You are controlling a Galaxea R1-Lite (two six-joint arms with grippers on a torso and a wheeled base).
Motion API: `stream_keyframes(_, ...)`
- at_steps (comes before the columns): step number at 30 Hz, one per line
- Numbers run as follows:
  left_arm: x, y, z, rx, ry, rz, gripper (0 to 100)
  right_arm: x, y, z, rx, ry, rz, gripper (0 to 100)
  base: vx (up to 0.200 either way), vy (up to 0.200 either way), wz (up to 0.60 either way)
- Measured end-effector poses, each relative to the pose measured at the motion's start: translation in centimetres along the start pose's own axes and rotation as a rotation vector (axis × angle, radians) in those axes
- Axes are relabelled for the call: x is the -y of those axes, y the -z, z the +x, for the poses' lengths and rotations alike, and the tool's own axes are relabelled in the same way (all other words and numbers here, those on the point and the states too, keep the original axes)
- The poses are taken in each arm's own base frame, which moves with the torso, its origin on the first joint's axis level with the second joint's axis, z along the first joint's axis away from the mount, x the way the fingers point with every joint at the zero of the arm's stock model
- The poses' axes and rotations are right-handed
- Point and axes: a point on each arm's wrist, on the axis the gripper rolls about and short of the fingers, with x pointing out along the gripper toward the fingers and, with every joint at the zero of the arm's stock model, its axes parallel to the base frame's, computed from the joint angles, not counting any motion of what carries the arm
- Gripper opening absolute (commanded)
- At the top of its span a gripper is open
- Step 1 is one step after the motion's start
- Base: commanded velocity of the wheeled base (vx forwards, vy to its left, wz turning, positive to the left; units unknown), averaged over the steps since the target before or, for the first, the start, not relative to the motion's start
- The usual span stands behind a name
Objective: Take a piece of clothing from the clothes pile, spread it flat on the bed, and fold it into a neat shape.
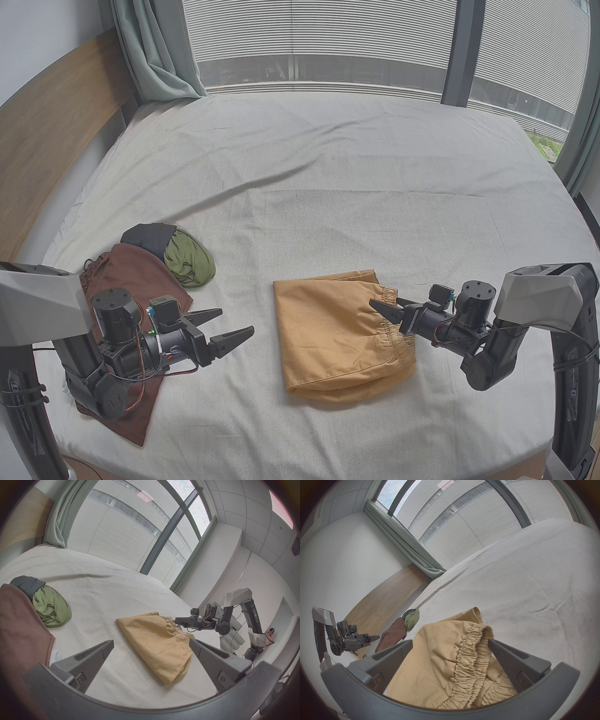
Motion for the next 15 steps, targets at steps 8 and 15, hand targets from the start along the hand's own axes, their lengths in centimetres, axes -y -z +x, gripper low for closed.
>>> stream_keyframes(8, -0.13, 0.10, 0.17, -0.001, 0.001, 0.001, 100, 0.14, 0.43, 0.45, -0.001, 0.003, -0.009, 0, 0.000, 0.000, 0.00)
stream_keyframes(15, -0.09, 0.13, 0.22, -0.002, 0.005, 0.001, 100, 0.12, 0.25, 0.58, 0.007, 0.000, -0.012, 0, 0.000, 0.000, 0.00)
